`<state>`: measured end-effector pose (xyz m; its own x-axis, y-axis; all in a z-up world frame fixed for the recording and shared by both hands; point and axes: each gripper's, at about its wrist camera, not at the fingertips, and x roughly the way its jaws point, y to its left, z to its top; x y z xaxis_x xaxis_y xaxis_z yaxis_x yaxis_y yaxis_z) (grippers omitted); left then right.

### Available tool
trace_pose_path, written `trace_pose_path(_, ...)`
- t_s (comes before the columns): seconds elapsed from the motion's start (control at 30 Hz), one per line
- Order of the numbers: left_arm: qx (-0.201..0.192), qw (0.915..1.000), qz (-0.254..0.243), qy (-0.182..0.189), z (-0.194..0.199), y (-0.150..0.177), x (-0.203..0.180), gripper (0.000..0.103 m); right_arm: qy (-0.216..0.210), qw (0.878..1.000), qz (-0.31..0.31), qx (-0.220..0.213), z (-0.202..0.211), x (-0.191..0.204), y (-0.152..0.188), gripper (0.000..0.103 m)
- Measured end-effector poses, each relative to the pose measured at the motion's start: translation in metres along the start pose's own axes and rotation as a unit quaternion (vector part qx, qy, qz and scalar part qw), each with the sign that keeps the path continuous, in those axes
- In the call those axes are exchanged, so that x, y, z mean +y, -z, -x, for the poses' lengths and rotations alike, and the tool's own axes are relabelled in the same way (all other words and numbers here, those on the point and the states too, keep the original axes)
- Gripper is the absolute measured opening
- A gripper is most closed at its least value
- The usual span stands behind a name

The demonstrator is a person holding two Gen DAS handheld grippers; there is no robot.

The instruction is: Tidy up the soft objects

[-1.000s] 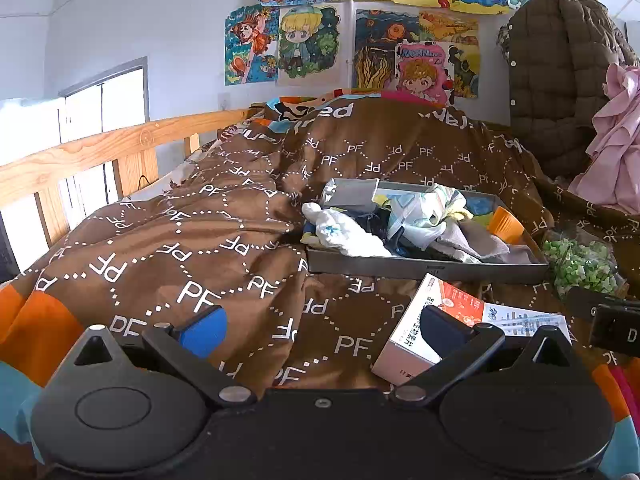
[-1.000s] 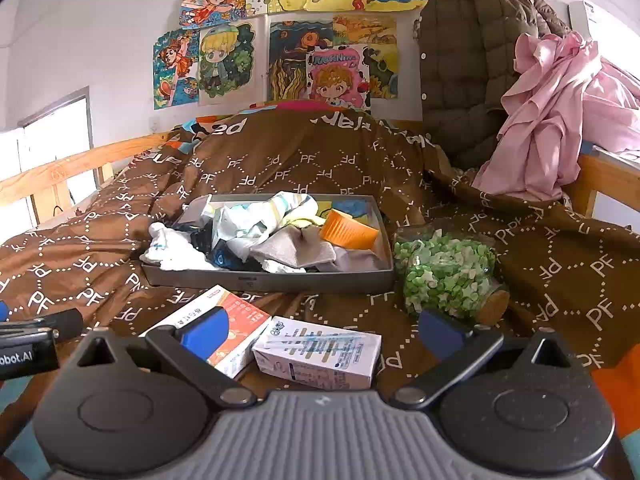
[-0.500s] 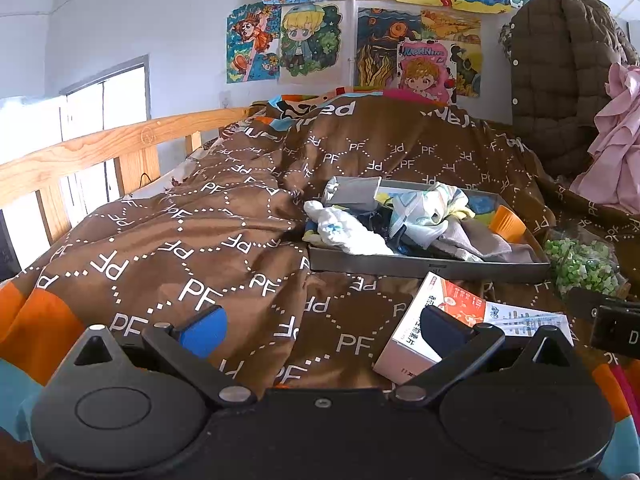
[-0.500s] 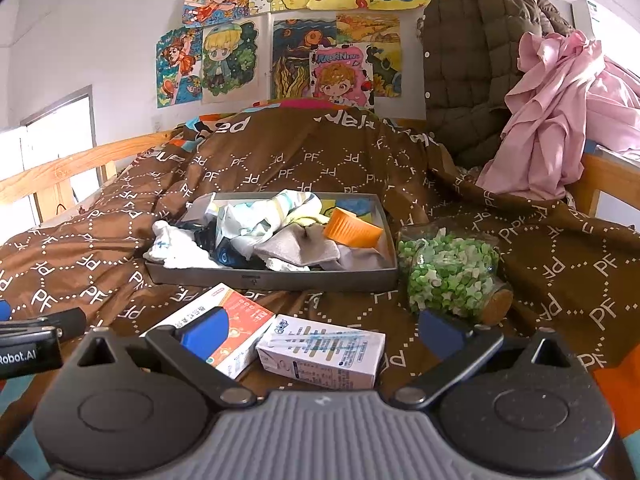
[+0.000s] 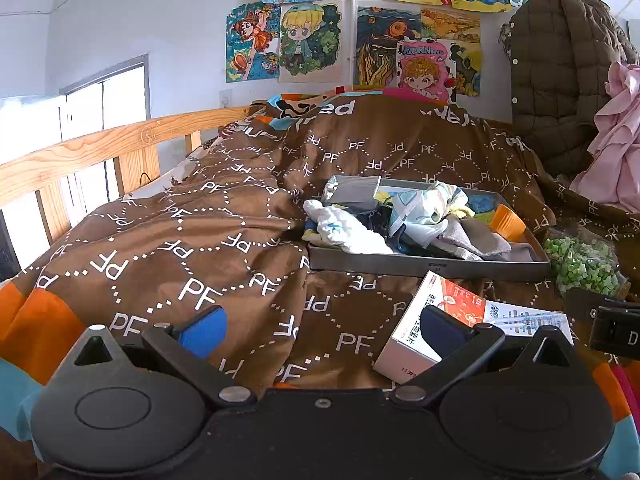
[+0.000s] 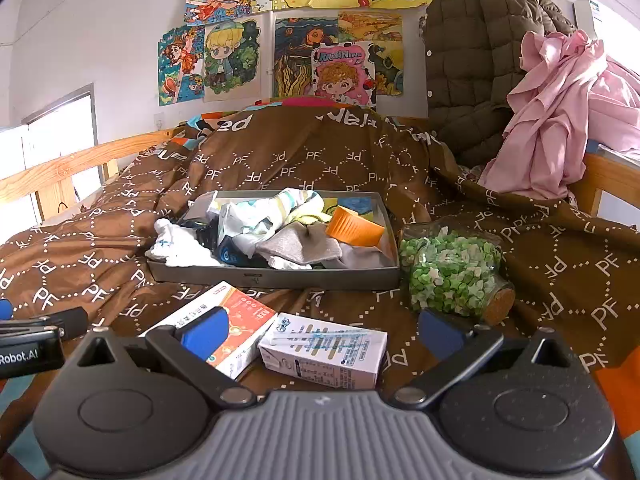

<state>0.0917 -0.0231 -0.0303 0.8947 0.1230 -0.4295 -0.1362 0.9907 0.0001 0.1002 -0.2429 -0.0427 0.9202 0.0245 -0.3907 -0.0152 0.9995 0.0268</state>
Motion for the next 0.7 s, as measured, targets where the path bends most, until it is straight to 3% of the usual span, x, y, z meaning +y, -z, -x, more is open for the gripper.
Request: trace_pose_path(0.7, 0.001, 1.0, 0.0, 0.0, 0.0001, -0.0005, 0.0007, 0.102, -0.001, 1.0, 0.0, 0.002, 0.0, 0.0021, 0.001, 0.103)
